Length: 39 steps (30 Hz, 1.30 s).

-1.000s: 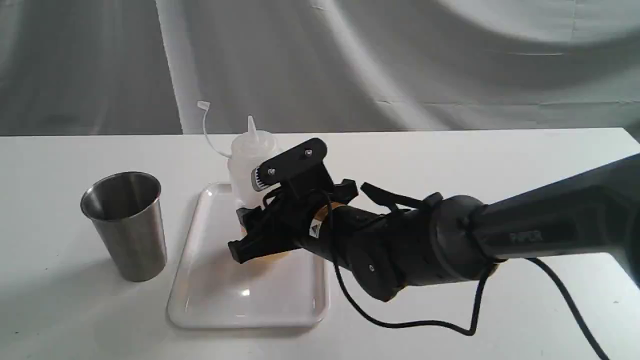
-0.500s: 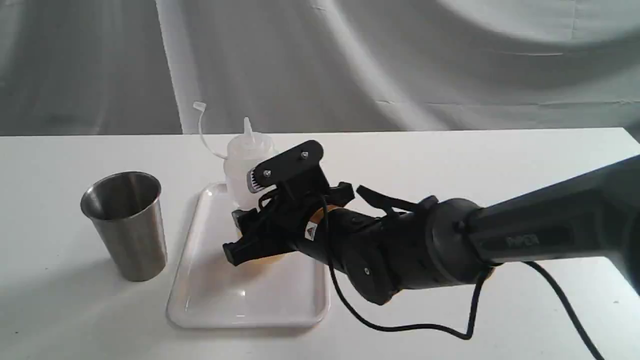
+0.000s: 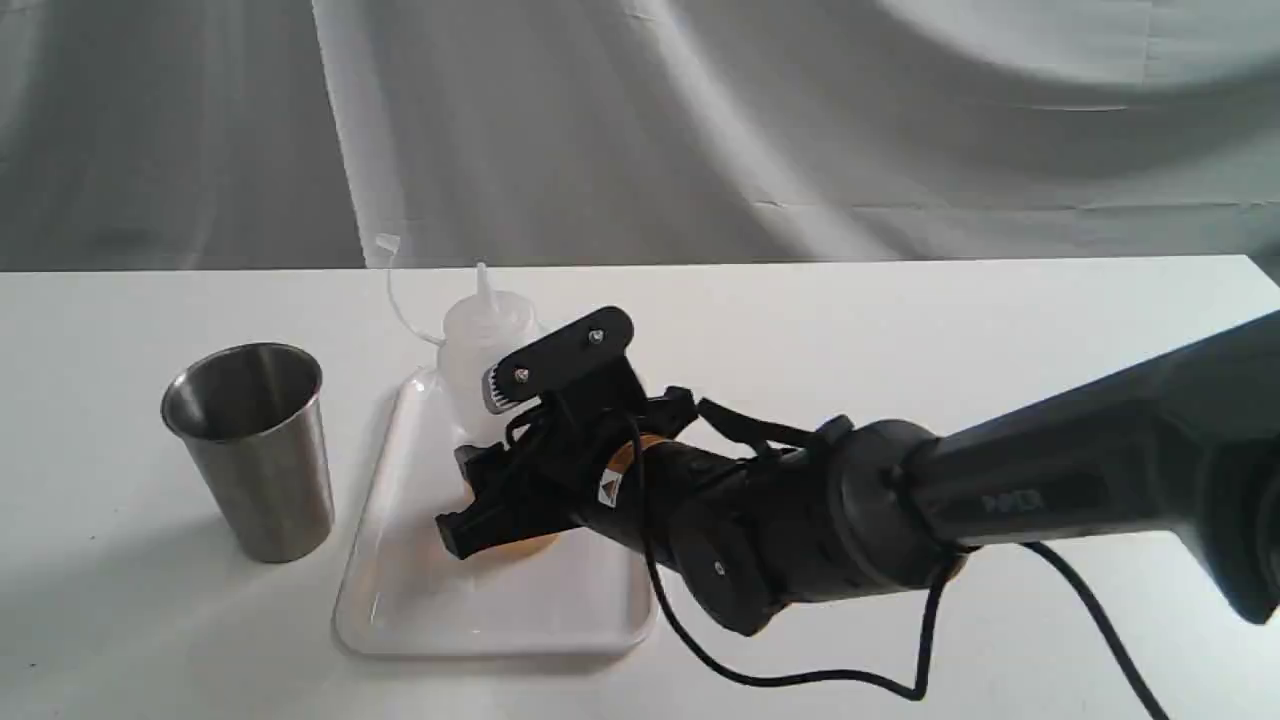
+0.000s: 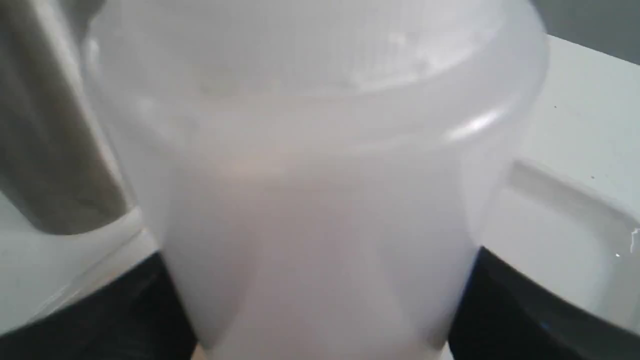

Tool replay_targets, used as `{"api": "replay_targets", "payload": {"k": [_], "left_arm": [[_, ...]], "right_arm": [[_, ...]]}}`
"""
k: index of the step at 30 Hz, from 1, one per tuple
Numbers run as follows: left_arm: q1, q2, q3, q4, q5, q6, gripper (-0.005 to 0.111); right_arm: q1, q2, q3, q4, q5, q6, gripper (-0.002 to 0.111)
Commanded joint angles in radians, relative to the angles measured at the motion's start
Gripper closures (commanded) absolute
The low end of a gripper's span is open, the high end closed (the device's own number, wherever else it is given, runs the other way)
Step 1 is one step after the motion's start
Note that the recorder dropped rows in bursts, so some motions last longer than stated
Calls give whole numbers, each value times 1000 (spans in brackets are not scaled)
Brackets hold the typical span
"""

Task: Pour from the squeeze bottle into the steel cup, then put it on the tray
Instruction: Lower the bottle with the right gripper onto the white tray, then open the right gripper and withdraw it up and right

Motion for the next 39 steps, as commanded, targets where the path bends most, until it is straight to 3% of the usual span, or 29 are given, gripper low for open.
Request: {"api": "replay_targets", "payload": {"k": [1,14,20,23,33,39], "left_arm": [[-5,-5,4,3,-2,-4,98],[-5,-5,4,3,-2,-2,98],[-5,-5,4,3,-2,-4,98],[-5,-5,4,3,-2,-4,98],[-5,-5,4,3,-2,-2,98],[-5,-5,4,3,-2,-2,98]], "right_arm": [[2,-11,-2,4,-49,-4,57],[2,-11,-2,4,-49,-6,54],[2,-11,-2,5,-49,-29,23],[2,-11,-2,5,-49,-29,15],[2,-77,-2,5,-40,-29,13],[2,-212,-2,5,56,-29,13]]}}
